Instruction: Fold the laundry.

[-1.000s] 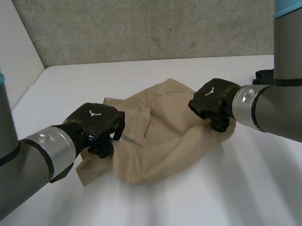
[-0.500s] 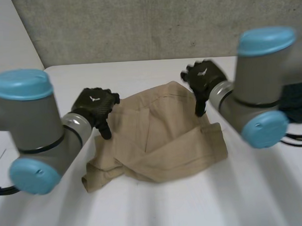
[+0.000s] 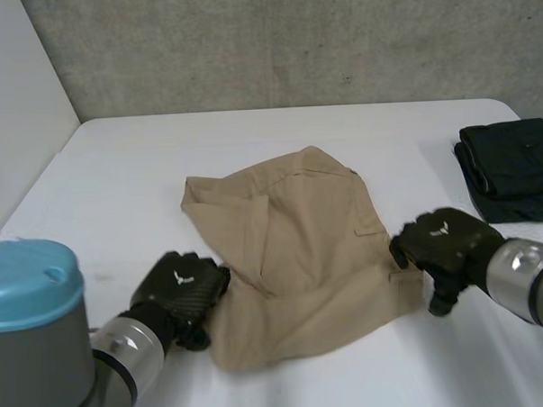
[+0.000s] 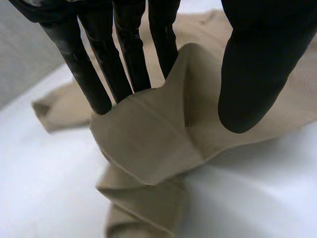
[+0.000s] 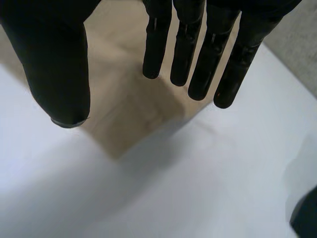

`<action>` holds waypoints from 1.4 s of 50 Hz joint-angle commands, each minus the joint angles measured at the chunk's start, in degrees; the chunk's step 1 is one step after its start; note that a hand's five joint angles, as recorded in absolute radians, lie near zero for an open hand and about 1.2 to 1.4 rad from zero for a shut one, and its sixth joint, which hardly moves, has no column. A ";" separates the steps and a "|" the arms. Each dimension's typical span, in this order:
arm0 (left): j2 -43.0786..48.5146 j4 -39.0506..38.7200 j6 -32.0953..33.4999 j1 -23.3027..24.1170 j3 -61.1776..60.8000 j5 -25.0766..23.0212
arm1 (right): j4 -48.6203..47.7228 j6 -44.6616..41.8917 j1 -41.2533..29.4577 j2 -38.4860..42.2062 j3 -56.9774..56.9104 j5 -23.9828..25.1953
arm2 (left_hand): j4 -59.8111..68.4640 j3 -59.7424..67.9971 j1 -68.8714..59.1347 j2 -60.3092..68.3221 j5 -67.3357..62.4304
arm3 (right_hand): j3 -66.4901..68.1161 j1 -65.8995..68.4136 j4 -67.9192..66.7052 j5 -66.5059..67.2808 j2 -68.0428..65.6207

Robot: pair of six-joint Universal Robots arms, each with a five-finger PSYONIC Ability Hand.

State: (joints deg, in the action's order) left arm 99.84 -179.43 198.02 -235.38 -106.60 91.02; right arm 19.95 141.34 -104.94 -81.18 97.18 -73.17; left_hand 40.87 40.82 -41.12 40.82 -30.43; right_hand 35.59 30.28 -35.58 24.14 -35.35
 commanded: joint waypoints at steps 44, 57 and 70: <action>14.69 -7.77 1.05 -4.65 7.02 -0.05 | -18.98 8.07 0.09 15.88 1.87 7.43 | 10.68 10.73 -10.44 10.73 -11.13 | -2.47 2.85 2.45 -1.01 2.23; 14.69 -7.78 0.87 -5.97 7.20 -0.58 | -22.32 8.25 -2.82 21.94 -2.96 3.92 | 39.13 39.18 -38.88 39.18 -39.57 | 6.44 11.76 -6.46 7.90 -6.68; 7.14 -2.34 0.52 -7.46 7.54 -2.68 | -24.35 7.99 -3.70 23.36 -7.09 -0.65 | 39.13 39.18 -38.88 39.18 -39.57 | 44.41 49.72 -44.42 45.86 -44.65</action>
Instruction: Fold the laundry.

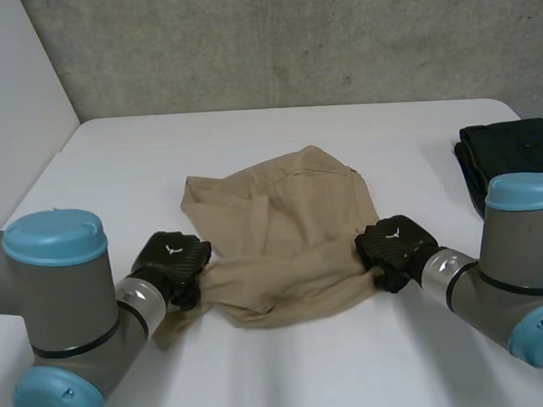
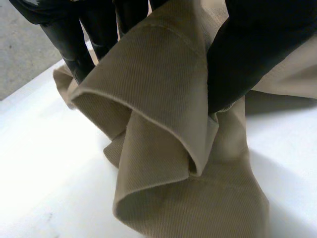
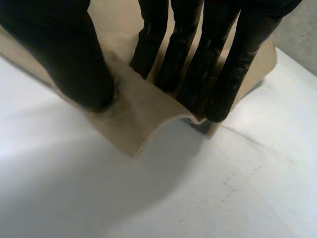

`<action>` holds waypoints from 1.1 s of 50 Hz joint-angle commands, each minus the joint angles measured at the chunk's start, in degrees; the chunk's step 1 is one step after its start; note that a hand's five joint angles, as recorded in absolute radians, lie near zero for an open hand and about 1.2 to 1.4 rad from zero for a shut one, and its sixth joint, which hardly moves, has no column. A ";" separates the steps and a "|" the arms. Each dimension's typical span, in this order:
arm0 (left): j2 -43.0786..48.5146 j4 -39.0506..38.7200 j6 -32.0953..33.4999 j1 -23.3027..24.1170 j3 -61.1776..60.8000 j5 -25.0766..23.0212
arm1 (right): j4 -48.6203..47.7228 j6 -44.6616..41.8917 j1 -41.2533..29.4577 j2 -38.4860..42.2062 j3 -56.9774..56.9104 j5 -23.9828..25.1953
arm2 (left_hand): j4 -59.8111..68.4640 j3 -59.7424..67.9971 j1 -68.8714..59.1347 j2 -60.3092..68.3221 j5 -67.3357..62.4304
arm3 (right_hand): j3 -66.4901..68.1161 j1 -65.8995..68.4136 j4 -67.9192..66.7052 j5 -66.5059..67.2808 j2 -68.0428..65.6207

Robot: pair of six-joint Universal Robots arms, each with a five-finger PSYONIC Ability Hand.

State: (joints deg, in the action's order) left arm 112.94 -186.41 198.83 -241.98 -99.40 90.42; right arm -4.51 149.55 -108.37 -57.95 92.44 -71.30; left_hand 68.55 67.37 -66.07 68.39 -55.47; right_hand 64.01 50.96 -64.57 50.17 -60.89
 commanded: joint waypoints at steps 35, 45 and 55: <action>-10.93 30.95 -4.67 -7.28 25.75 -13.43 | 41.42 -9.89 -0.79 -14.49 -33.11 -2.35 | 11.45 12.63 -13.93 11.61 -14.53 | 15.99 29.04 -15.43 19.83 -19.11; 5.44 9.52 -5.82 -6.31 31.98 -12.29 | 26.86 -7.43 -3.95 3.09 -42.24 -11.57 | 11.45 12.63 -13.93 11.61 -14.53 | 15.99 29.04 -15.43 19.83 -19.11; 7.64 -29.78 -6.34 -5.70 40.85 -8.59 | -8.88 -4.18 -6.68 6.01 -49.89 -15.10 | 11.45 12.63 -13.93 11.61 -14.53 | 15.99 29.04 -15.43 19.83 -19.11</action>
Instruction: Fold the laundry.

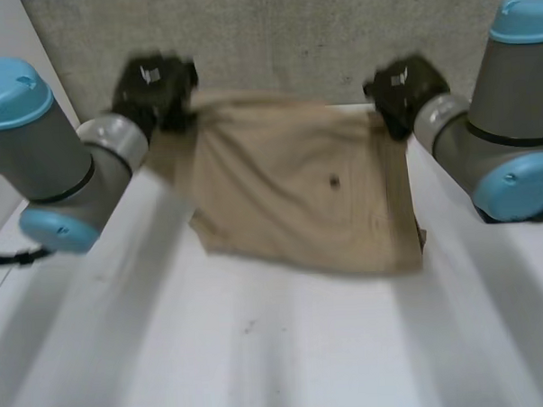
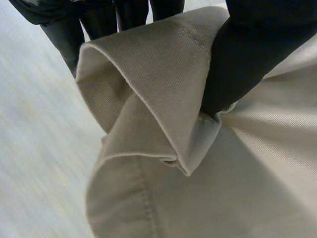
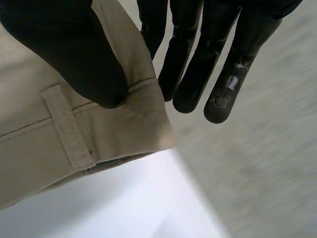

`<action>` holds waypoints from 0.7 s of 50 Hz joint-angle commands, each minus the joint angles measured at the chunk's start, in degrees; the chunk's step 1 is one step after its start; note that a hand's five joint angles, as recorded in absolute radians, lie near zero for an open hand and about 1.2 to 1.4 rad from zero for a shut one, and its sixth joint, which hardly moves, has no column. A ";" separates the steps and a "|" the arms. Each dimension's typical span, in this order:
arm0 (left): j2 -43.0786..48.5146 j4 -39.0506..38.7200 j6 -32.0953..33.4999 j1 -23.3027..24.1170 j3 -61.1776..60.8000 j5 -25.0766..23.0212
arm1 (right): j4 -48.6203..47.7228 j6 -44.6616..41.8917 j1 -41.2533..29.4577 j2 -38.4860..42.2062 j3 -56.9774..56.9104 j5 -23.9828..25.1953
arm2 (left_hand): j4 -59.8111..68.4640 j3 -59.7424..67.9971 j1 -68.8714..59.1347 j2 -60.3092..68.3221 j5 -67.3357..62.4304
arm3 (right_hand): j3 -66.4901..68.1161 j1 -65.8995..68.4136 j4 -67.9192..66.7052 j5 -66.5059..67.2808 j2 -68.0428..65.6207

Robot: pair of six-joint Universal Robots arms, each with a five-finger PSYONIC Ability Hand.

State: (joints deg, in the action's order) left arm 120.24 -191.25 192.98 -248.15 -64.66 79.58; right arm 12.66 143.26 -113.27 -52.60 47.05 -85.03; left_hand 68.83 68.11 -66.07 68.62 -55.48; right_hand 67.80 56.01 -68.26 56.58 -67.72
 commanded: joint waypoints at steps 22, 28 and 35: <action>-3.88 -24.19 -11.40 -0.58 -8.79 4.62 | -30.17 2.72 -2.57 -0.50 0.85 6.80 | 11.17 11.89 -13.93 11.38 -14.52 | 12.20 23.99 -11.74 13.42 -12.28; -1.07 -14.95 -9.03 0.21 -16.36 4.36 | -17.77 1.58 -2.39 6.45 4.89 8.57 | 11.17 11.89 -13.93 11.38 -14.52 | 12.20 23.99 -11.74 13.42 -12.28; 3.77 -0.19 0.81 4.61 -20.85 4.88 | -8.89 -1.50 -1.87 8.30 12.79 7.69 | 11.17 11.89 -13.93 11.38 -14.52 | 12.20 23.99 -11.74 13.42 -12.28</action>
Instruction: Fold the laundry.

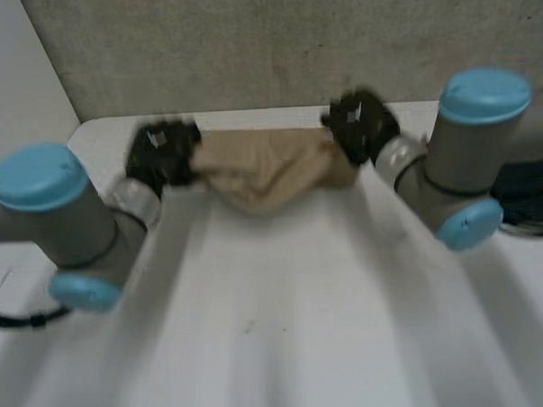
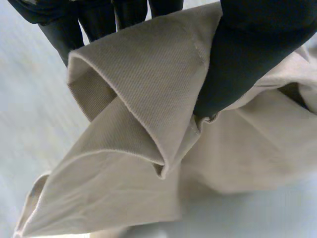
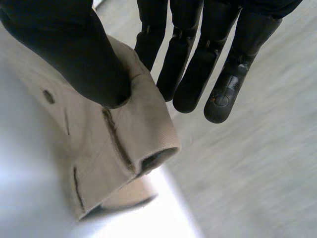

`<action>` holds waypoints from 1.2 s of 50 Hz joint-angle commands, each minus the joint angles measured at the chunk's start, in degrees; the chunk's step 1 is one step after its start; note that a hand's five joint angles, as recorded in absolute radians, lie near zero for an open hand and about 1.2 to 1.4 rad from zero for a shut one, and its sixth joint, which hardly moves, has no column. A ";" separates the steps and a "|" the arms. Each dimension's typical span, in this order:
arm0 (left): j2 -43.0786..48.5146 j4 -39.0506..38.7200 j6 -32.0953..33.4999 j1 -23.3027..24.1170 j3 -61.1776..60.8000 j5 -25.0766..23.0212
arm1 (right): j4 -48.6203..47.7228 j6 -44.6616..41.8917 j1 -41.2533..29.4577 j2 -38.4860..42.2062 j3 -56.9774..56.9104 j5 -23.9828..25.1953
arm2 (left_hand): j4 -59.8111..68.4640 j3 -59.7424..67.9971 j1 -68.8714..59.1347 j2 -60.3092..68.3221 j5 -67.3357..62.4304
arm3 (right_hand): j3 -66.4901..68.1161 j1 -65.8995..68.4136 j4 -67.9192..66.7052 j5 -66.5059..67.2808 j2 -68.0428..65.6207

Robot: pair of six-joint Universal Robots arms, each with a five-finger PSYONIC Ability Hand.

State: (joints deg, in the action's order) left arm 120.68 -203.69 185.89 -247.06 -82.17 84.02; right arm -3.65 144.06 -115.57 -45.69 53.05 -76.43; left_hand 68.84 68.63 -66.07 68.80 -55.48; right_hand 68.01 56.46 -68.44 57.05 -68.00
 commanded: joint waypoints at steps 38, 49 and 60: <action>-18.74 28.73 19.43 1.58 -13.92 0.27 | 17.47 -8.80 1.93 -26.83 36.96 0.14 | 10.34 10.55 -13.11 10.38 -13.70 | 11.99 23.54 -11.56 12.95 -12.00; -0.28 14.91 14.15 1.58 -0.11 0.62 | 0.52 -8.62 -0.45 -14.53 26.94 -10.05 | 10.34 10.55 -13.11 10.38 -13.70 | 11.99 23.54 -11.56 12.95 -12.00; 12.47 4.46 14.50 1.32 10.27 3.86 | -9.00 -9.24 -0.53 -2.83 18.59 -10.41 | 7.15 7.35 -9.92 7.18 -10.51 | 11.99 23.54 -11.56 12.95 -12.00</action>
State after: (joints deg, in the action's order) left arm 129.23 -193.57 200.06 -245.61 -75.20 85.44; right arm -8.81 135.03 -116.13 -54.23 75.95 -86.92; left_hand 67.60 67.85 -66.07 67.78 -55.48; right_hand 68.01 56.46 -68.44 57.45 -68.00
